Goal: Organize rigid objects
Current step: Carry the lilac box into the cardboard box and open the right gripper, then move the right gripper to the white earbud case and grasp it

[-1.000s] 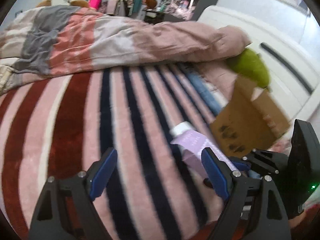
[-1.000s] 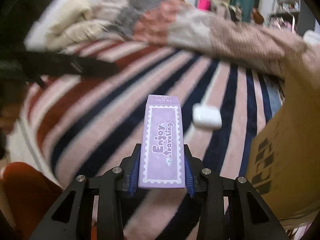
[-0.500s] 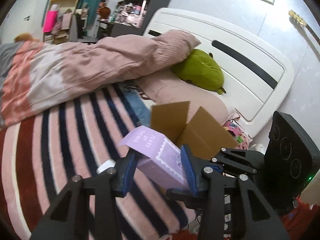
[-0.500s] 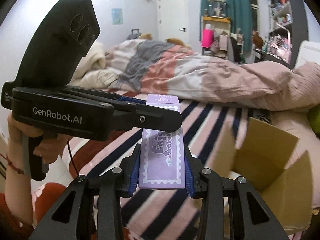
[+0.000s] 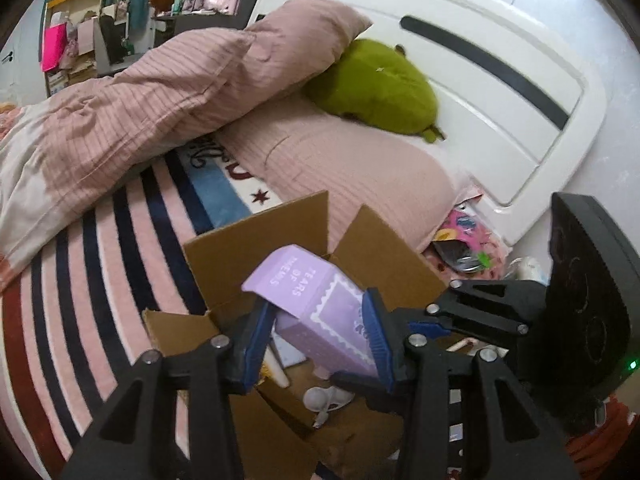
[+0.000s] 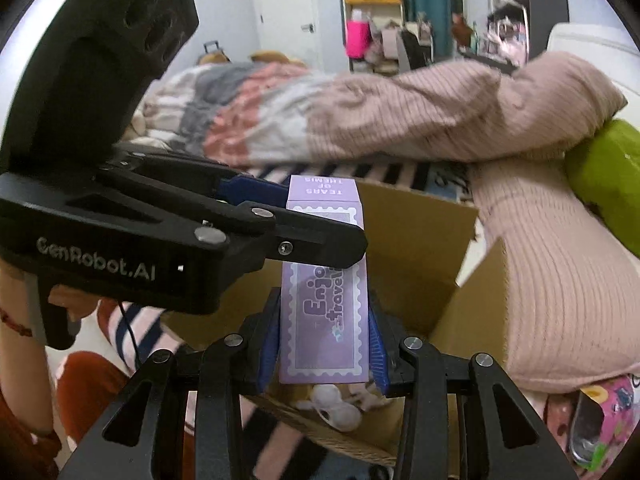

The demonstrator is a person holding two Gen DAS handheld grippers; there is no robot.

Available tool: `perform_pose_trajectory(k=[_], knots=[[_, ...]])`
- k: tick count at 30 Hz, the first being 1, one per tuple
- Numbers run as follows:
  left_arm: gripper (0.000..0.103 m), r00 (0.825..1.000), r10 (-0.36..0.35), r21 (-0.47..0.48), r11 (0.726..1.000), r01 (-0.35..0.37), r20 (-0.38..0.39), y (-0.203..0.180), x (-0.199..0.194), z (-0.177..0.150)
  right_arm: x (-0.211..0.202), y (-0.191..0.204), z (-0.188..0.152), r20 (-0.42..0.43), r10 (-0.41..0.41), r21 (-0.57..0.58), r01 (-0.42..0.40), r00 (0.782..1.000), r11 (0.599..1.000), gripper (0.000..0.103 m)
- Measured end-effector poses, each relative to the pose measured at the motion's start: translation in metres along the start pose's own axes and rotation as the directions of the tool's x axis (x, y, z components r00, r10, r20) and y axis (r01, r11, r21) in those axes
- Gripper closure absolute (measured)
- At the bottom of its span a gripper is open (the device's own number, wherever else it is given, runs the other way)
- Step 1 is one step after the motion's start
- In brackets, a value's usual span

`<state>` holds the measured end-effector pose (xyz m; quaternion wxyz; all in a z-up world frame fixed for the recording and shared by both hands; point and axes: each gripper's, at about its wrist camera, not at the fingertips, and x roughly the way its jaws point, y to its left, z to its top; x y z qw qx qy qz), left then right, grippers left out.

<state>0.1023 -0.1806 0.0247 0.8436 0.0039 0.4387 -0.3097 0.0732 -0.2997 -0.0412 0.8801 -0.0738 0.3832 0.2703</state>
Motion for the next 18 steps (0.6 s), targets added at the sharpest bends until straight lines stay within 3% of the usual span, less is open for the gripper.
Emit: perform_pose_trajectory(k=[1, 3, 7, 9, 13, 18], knots=[[0.044, 1.000, 0.018, -0.003, 1.000, -0.018, -0.011, 0.000, 0.003, 0.000, 0.003, -0.002, 0.000, -0.016, -0.020, -0.004, 0.020, 1.000, 1.000, 0.069], [0.033, 0.999, 0.043, -0.008, 0.999, -0.043, -0.002, 0.002, 0.000, -0.001, 0.004, -0.003, -0.004, -0.028, -0.061, -0.017, 0.061, 0.998, 0.998, 0.069], [0.029, 0.995, 0.085, -0.047, 0.996, -0.082, 0.048, 0.016, -0.026, -0.009, 0.002, -0.004, -0.006, -0.025, -0.055, -0.005, 0.055, 0.998, 0.998, 0.054], [0.028, 0.988, 0.133, -0.064, 0.990, -0.128, 0.073, 0.023, -0.043, -0.014, -0.006, 0.005, -0.004, 0.014, -0.049, -0.011, 0.049, 0.999, 0.999, 0.054], [0.028, 0.957, 0.272, -0.127, 0.958, -0.258, 0.105, 0.048, -0.085, -0.035, -0.020, 0.044, 0.007, 0.106, 0.104, -0.069, -0.097, 0.989, 0.993, 0.054], [0.022, 0.891, 0.437, -0.200, 0.890, -0.410, 0.121, 0.092, -0.131, -0.081, -0.006, 0.118, 0.012, 0.100, 0.245, -0.218, -0.219, 0.964, 0.951, 0.053]])
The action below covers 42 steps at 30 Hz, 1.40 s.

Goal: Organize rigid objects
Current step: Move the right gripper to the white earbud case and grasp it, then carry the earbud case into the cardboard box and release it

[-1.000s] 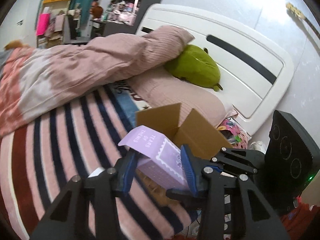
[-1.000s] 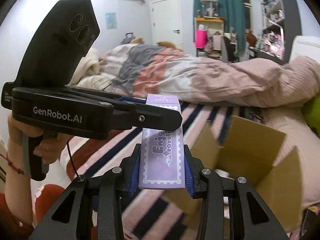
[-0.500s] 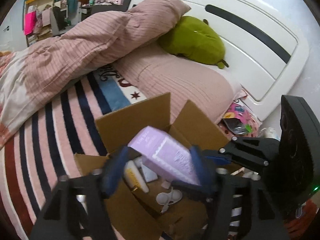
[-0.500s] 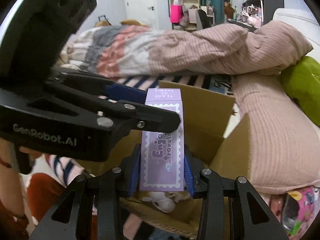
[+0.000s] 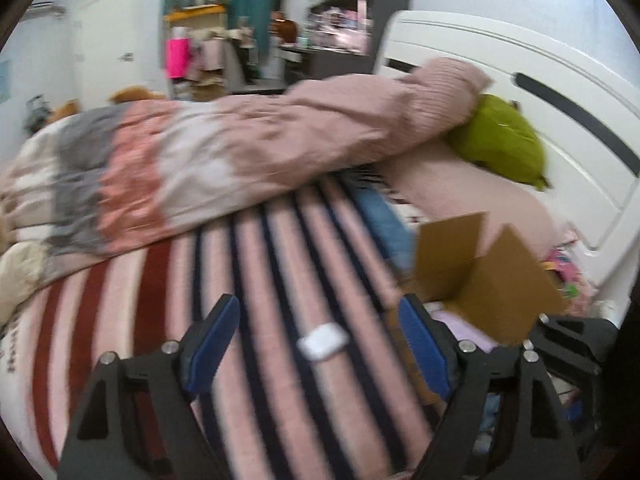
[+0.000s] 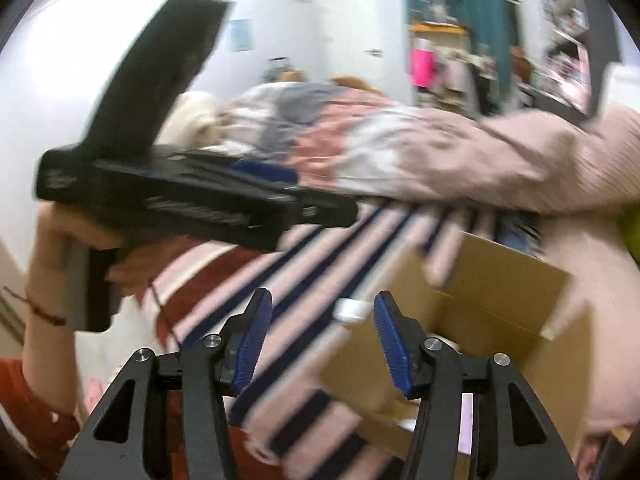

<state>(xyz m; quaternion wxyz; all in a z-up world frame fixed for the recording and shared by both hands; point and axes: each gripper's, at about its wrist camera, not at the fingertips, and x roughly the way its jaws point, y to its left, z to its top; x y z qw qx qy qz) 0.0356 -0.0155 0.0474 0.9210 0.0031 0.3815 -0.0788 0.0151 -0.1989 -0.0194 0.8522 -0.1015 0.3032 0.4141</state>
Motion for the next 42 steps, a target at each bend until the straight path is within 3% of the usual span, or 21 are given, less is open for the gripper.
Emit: perform_pose_trajectory(k=[4, 8, 10, 11, 17, 23, 26, 28, 32, 36, 39, 42], knots=[[0.020, 0.997, 0.077, -0.027, 0.997, -0.077, -0.016, 0.043, 0.002, -0.031, 0.054, 0.046, -0.002, -0.091, 0.047, -0.077, -0.054, 0.995, 0.996, 0.047], [0.020, 0.997, 0.064, -0.066, 0.996, -0.066, -0.040, 0.078, 0.018, -0.065, 0.106, 0.065, -0.018, -0.182, 0.019, -0.076, -0.033, 0.983, 0.997, 0.045], [0.020, 0.998, 0.036, -0.091, 0.995, -0.041, -0.049, 0.091, 0.027, -0.079, 0.134, 0.057, -0.027, -0.226, -0.029, -0.034, 0.022, 0.974, 0.999, 0.031], [0.020, 0.998, 0.027, -0.098, 0.995, -0.032, -0.050, 0.094, 0.030, -0.084, 0.139, 0.051, -0.031, -0.236, -0.045, -0.016, 0.043, 0.971, 0.999, 0.030], [0.020, 0.998, -0.024, -0.132, 0.991, 0.016, -0.058, 0.110, 0.050, -0.110, 0.186, -0.009, -0.047, -0.294, -0.266, 0.083, 0.302, 0.918, 0.950, 0.029], [0.020, 0.996, -0.033, -0.142, 0.990, 0.020, -0.083, 0.117, 0.066, -0.121, 0.219, -0.036, -0.052, -0.301, -0.401, 0.033, 0.430, 0.865, 0.902, 0.029], [0.020, 0.995, -0.059, -0.153, 0.987, 0.045, -0.083, 0.116, 0.070, -0.121, 0.227, -0.041, -0.051, -0.298, -0.389, 0.033, 0.416, 0.872, 0.909, 0.034], [0.020, 0.995, -0.059, -0.151, 0.987, 0.046, -0.083, 0.114, 0.072, -0.118, 0.228, -0.042, -0.050, -0.294, -0.396, 0.024, 0.421, 0.870, 0.907, 0.054], [0.020, 0.993, -0.092, -0.149, 0.986, 0.080, -0.075, 0.109, 0.071, -0.112, 0.224, -0.032, -0.048, -0.293, -0.381, -0.007, 0.397, 0.877, 0.918, 0.054], [0.020, 0.987, -0.145, -0.145, 0.980, 0.134, -0.073, 0.100, 0.069, -0.104, 0.208, -0.011, -0.043, -0.261, -0.277, -0.006, 0.286, 0.925, 0.958, 0.054], [0.020, 0.968, -0.239, -0.146, 0.963, 0.226, -0.078, 0.089, 0.068, -0.100, 0.183, 0.014, -0.037, -0.207, -0.197, -0.028, 0.195, 0.958, 0.980, 0.054], [0.024, 0.948, -0.309, -0.128, 0.946, 0.298, -0.079, 0.072, 0.063, -0.092, 0.159, 0.032, -0.030, -0.156, -0.149, -0.054, 0.142, 0.976, 0.988, 0.054]])
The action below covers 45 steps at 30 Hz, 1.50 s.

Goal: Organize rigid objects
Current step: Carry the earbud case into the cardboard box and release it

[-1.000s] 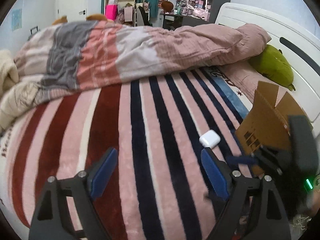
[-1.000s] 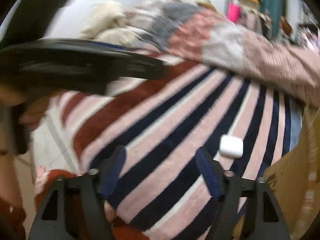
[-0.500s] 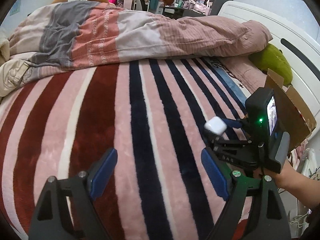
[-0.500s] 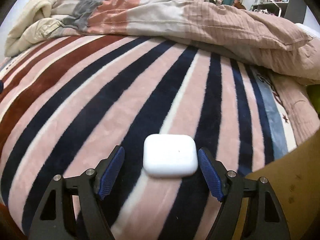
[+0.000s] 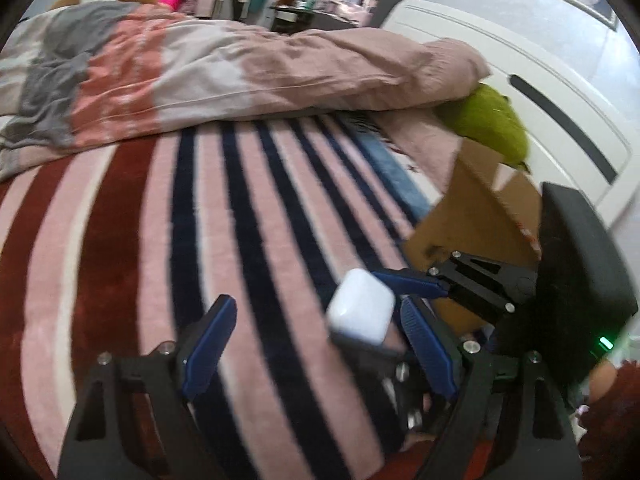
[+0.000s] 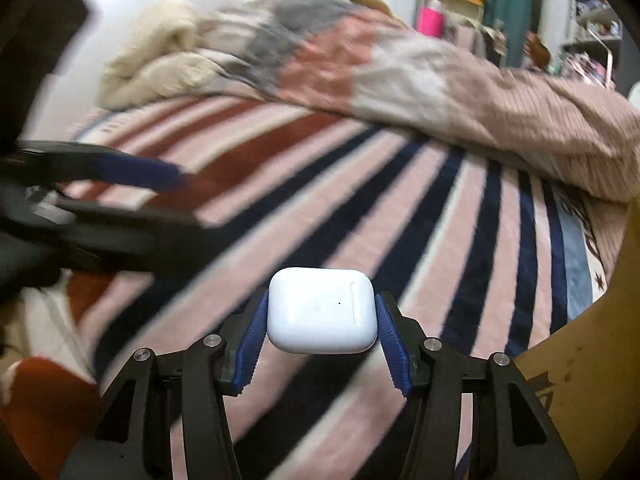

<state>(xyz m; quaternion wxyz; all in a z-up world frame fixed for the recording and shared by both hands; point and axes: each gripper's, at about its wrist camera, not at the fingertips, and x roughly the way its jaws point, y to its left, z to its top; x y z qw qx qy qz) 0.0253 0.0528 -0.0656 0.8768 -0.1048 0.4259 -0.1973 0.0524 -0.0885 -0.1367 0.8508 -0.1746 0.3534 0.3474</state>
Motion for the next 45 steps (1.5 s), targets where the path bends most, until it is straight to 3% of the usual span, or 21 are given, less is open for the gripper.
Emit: perform_pose_trajectory(k=[5, 11, 21, 35, 38, 40, 41, 45], knots=[[0.037, 0.996, -0.090, 0.048, 0.995, 0.089, 0.015, -0.037, -0.010, 0.015, -0.053, 0.014, 0.009, 0.109, 0.013, -0.060, -0.006, 0.994, 0.998, 0.054], [0.064, 0.991, -0.136, 0.144, 0.981, 0.133, 0.009, -0.090, -0.012, 0.037, -0.099, -0.001, 0.010, 0.203, -0.033, -0.079, 0.050, 0.979, 0.996, 0.054], [0.064, 0.990, -0.134, 0.239, 0.961, 0.141, -0.046, -0.161, 0.025, 0.068, -0.136, -0.062, -0.007, 0.223, -0.119, -0.022, 0.127, 0.967, 0.992, 0.054], [0.064, 0.976, -0.150, 0.303, 0.933, 0.193, -0.160, -0.219, 0.096, 0.090, -0.143, -0.146, -0.032, 0.112, -0.198, 0.124, 0.184, 0.974, 0.975, 0.054], [0.054, 0.979, -0.144, 0.309, 0.933, 0.183, -0.145, -0.221, 0.096, 0.092, -0.143, -0.151, -0.034, 0.100, -0.202, 0.138, 0.187, 0.974, 0.972, 0.054], [0.032, 0.983, -0.140, 0.298, 0.939, 0.170, -0.119, -0.218, 0.090, 0.093, -0.142, -0.154, -0.035, 0.087, -0.196, 0.144, 0.182, 0.977, 0.973, 0.053], [0.029, 0.986, -0.131, 0.292, 0.944, 0.156, -0.101, -0.216, 0.086, 0.093, -0.142, -0.155, -0.036, 0.081, -0.193, 0.146, 0.180, 0.978, 0.973, 0.052], [0.019, 0.996, -0.079, 0.273, 0.958, 0.084, -0.027, -0.204, 0.064, 0.090, -0.145, -0.156, -0.038, 0.093, -0.193, 0.151, 0.178, 0.977, 0.972, 0.035]])
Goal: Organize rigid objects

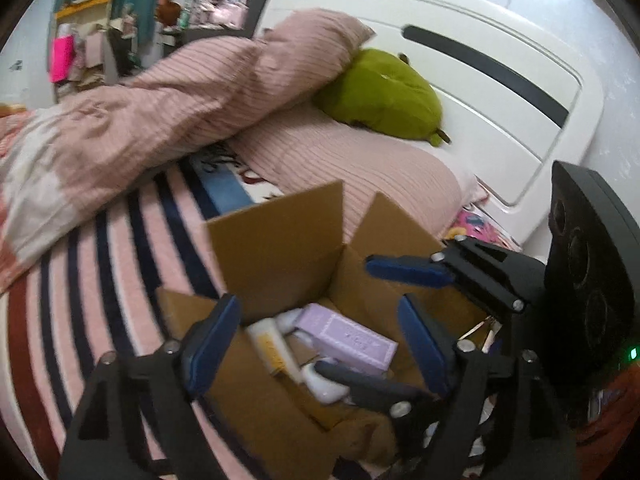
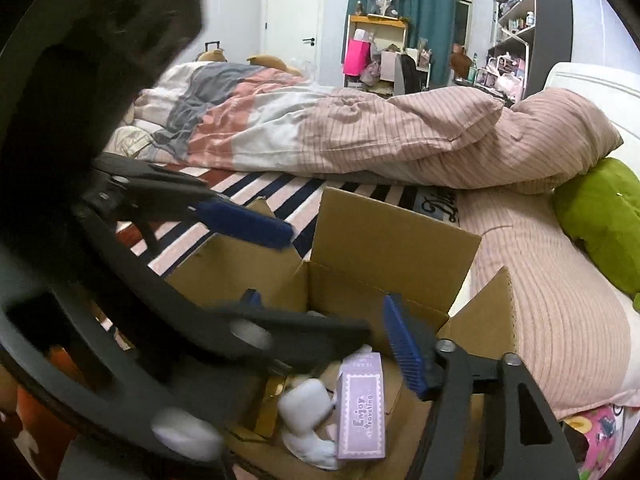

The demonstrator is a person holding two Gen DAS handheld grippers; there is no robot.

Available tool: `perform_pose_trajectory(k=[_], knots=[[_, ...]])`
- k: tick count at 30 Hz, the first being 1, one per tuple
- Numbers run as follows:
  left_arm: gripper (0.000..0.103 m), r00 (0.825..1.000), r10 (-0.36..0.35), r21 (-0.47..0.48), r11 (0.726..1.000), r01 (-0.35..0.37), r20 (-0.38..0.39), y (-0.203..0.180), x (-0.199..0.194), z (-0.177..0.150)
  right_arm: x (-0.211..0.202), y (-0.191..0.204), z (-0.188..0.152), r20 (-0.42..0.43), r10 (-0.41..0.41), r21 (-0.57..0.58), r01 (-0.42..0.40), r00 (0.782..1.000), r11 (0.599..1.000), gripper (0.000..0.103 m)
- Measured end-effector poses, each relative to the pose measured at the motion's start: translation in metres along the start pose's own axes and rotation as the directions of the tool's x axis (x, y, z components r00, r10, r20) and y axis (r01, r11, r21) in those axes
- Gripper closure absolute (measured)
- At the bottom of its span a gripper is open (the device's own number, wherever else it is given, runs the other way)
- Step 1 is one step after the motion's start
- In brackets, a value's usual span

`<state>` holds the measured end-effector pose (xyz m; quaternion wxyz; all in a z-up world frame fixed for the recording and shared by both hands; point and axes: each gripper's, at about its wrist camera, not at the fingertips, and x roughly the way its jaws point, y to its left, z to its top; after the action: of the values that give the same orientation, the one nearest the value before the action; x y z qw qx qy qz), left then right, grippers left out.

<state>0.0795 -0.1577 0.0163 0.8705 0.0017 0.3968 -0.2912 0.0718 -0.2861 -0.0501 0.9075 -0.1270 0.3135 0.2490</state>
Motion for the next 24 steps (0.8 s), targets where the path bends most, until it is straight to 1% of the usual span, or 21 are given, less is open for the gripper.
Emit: perform_pose_trajectory(k=[1, 2, 3, 5, 6, 7, 8, 9, 11, 12, 15, 16, 18, 20, 22, 24], knots=[[0.016, 1.000, 0.020, -0.005, 1.000, -0.020, 0.014, 0.001, -0.005, -0.002, -0.002, 0.001, 0.000, 0.013, 0.002, -0.005, -0.002, 1.000, 1.000, 0.032], [0.016, 0.998, 0.046, -0.013, 0.999, -0.046, 0.038, 0.003, -0.013, -0.005, -0.004, 0.001, 0.000, 0.025, 0.007, -0.009, -0.007, 1.000, 1.000, 0.032], [0.016, 0.996, 0.071, -0.024, 0.997, -0.069, 0.063, 0.005, -0.022, -0.009, -0.005, 0.002, 0.001, 0.034, 0.013, -0.012, -0.012, 0.999, 1.000, 0.032], [0.013, 0.988, 0.121, -0.051, 0.992, -0.116, 0.098, 0.009, -0.035, -0.015, -0.010, 0.004, 0.002, 0.061, 0.034, -0.019, -0.033, 0.998, 0.999, 0.027], [0.008, 0.979, 0.162, -0.065, 0.986, -0.155, 0.121, 0.011, -0.043, -0.019, -0.013, 0.006, 0.004, 0.077, 0.042, -0.023, -0.040, 0.996, 0.999, 0.015], [0.005, 0.972, 0.192, -0.073, 0.980, -0.183, 0.135, 0.013, -0.048, -0.022, -0.016, 0.007, 0.005, 0.093, 0.049, -0.026, -0.046, 0.994, 0.999, 0.007], [0.005, 0.957, 0.240, -0.084, 0.970, -0.230, 0.159, 0.014, -0.057, -0.026, -0.020, 0.009, 0.006, 0.119, 0.058, -0.034, -0.055, 0.991, 0.998, 0.006], [0.005, 0.942, 0.280, -0.093, 0.959, -0.267, 0.182, 0.016, -0.065, -0.030, -0.023, 0.010, 0.007, 0.137, 0.067, -0.042, -0.062, 0.988, 0.997, 0.005], [0.005, 0.917, 0.338, -0.127, 0.940, -0.317, 0.211, 0.021, -0.079, -0.038, -0.029, 0.014, 0.010, 0.158, 0.092, -0.060, -0.084, 0.983, 0.995, 0.003], [0.005, 0.909, 0.354, -0.141, 0.933, -0.330, 0.219, 0.024, -0.083, -0.041, -0.030, 0.015, 0.010, 0.161, 0.107, -0.064, -0.097, 0.981, 0.993, 0.000], [0.004, 0.875, 0.418, -0.199, 0.905, -0.377, 0.245, 0.034, -0.099, -0.053, -0.035, 0.018, 0.010, 0.179, 0.125, -0.065, -0.115, 0.976, 0.991, 0.000], [0.003, 0.866, 0.435, -0.214, 0.896, -0.389, 0.247, 0.037, -0.102, -0.057, -0.035, 0.019, 0.010, 0.180, 0.132, -0.060, -0.123, 0.975, 0.991, 0.000], [0.003, 0.853, 0.460, -0.236, 0.882, -0.407, 0.248, 0.044, -0.107, -0.065, -0.035, 0.020, 0.010, 0.174, 0.127, -0.048, -0.120, 0.976, 0.992, 0.000], [0.003, 0.841, 0.482, -0.253, 0.870, -0.424, 0.247, 0.049, -0.109, -0.071, -0.033, 0.021, 0.010, 0.159, 0.092, -0.032, -0.088, 0.983, 0.996, 0.000], [0.003, 0.834, 0.494, -0.270, 0.861, -0.431, 0.244, 0.054, -0.109, -0.075, -0.033, 0.022, 0.009, 0.163, 0.071, -0.025, -0.068, 0.984, 0.997, 0.000], [0.003, 0.833, 0.498, -0.282, 0.857, -0.431, 0.240, 0.057, -0.108, -0.077, -0.034, 0.022, 0.008, 0.171, 0.070, -0.029, -0.066, 0.983, 0.997, 0.000]])
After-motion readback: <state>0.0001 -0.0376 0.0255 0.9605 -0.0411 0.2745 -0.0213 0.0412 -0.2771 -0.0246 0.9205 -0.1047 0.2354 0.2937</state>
